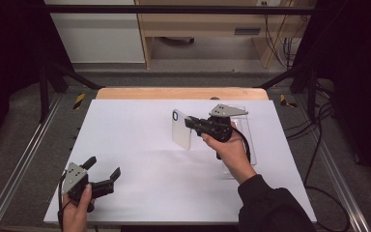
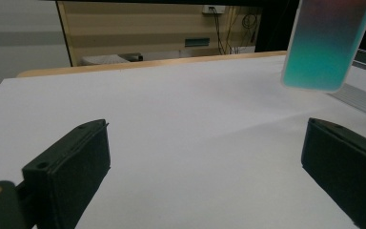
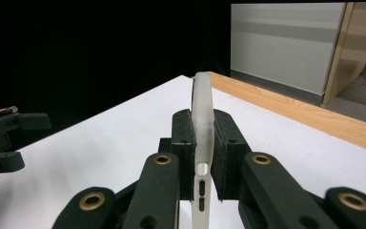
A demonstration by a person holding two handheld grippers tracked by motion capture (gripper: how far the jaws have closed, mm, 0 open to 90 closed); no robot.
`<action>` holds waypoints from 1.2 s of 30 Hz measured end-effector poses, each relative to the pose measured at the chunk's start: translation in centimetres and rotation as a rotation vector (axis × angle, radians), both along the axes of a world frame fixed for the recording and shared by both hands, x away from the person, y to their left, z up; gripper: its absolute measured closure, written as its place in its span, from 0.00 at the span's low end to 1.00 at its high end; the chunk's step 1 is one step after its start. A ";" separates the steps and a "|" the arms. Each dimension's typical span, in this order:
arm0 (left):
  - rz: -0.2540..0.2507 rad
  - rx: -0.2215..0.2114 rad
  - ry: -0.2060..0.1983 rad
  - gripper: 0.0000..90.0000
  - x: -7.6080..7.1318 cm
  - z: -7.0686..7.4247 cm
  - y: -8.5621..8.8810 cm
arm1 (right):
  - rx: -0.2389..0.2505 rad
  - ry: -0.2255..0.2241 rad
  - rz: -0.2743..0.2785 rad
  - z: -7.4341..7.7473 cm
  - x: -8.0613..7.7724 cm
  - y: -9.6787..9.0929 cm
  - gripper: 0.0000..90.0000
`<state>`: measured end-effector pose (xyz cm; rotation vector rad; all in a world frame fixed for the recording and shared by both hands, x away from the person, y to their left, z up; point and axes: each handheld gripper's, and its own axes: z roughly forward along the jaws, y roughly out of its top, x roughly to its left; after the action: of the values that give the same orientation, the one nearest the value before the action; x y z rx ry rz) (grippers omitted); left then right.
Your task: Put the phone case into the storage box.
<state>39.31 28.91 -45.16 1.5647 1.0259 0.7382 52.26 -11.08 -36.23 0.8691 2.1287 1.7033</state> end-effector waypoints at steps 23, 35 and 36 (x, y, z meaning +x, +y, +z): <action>0.000 0.045 -0.019 0.03 0.2 -0.2 0.4 | 0.002 -0.049 -0.032 3.5 1.2 -3.8 0.90; 0.002 0.037 -0.012 0.03 0.3 -0.4 0.3 | -0.022 -0.093 -0.054 5.9 3.5 -5.9 0.90; 0.002 0.039 -0.009 0.03 0.3 -0.4 0.3 | -0.023 -0.098 -0.060 6.0 3.8 -6.1 0.90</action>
<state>39.65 29.21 -45.58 1.5925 1.0118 0.7708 56.07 -17.19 -30.23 0.8168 2.0338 1.6540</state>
